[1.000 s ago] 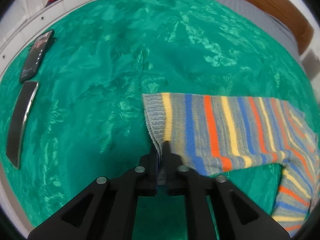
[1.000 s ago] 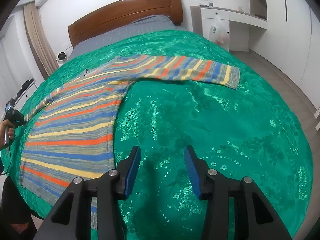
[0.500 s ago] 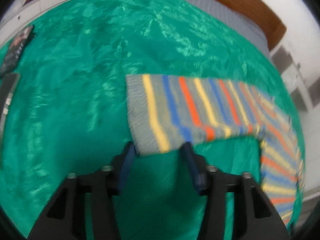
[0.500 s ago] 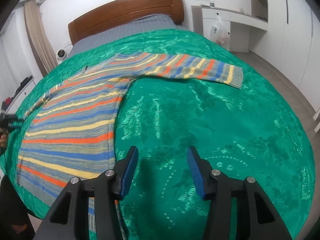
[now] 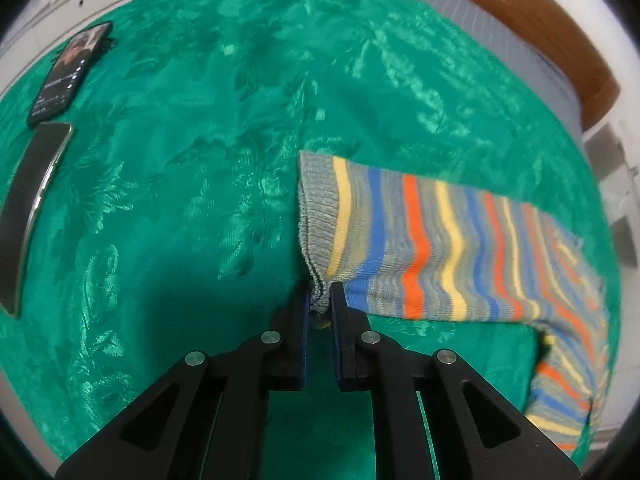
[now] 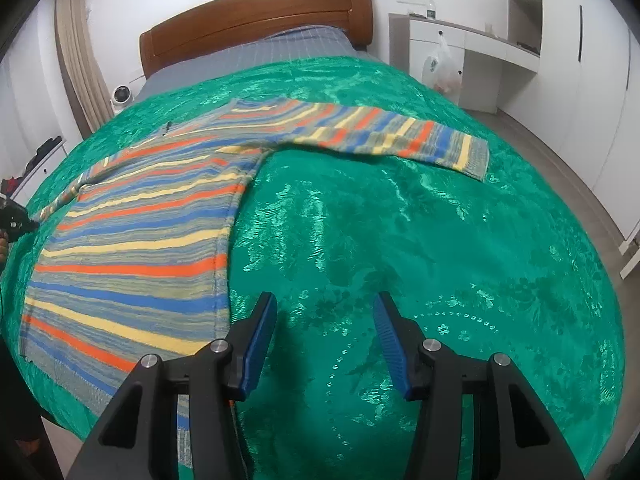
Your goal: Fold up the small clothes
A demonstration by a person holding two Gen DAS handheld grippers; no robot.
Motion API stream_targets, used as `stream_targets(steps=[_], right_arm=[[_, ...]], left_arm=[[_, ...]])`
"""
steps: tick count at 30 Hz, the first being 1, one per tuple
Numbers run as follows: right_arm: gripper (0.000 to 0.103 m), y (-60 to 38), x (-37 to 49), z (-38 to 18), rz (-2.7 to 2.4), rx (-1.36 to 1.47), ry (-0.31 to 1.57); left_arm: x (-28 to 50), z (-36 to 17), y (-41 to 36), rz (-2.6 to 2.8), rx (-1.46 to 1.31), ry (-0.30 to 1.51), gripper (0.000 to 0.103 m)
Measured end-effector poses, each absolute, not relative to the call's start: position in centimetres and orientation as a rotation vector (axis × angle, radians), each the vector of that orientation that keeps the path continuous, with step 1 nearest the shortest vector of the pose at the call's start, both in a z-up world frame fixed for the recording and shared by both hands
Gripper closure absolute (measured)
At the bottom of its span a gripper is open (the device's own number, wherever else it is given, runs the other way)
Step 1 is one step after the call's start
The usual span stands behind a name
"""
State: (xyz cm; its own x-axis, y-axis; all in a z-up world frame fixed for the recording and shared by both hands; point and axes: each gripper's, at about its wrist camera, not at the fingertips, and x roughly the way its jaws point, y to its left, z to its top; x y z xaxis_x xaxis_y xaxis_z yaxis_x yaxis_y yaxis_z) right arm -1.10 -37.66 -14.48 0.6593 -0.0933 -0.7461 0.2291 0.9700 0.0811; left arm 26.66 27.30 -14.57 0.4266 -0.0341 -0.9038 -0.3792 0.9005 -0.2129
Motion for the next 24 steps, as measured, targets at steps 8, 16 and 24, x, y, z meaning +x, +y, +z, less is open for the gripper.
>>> stream_targets(steps=[8,16,24], right_arm=[[0.052,-39.1,-1.8,-14.3,-0.222,0.23,0.806],[0.049,-37.9,-0.6,-14.2,-0.175,0.213,0.804],[0.049,-36.8,-1.1,-14.9,-0.137,0.203,0.855]], left_arm=[[22.8,-12.7,27.6,0.296,-0.338,1.086,0.075],[13.2,-12.7,20.1,0.003,-0.189,1.012,0.026],[9.2,-15.2,18.6,-0.027,-0.173,0.973,0.024]])
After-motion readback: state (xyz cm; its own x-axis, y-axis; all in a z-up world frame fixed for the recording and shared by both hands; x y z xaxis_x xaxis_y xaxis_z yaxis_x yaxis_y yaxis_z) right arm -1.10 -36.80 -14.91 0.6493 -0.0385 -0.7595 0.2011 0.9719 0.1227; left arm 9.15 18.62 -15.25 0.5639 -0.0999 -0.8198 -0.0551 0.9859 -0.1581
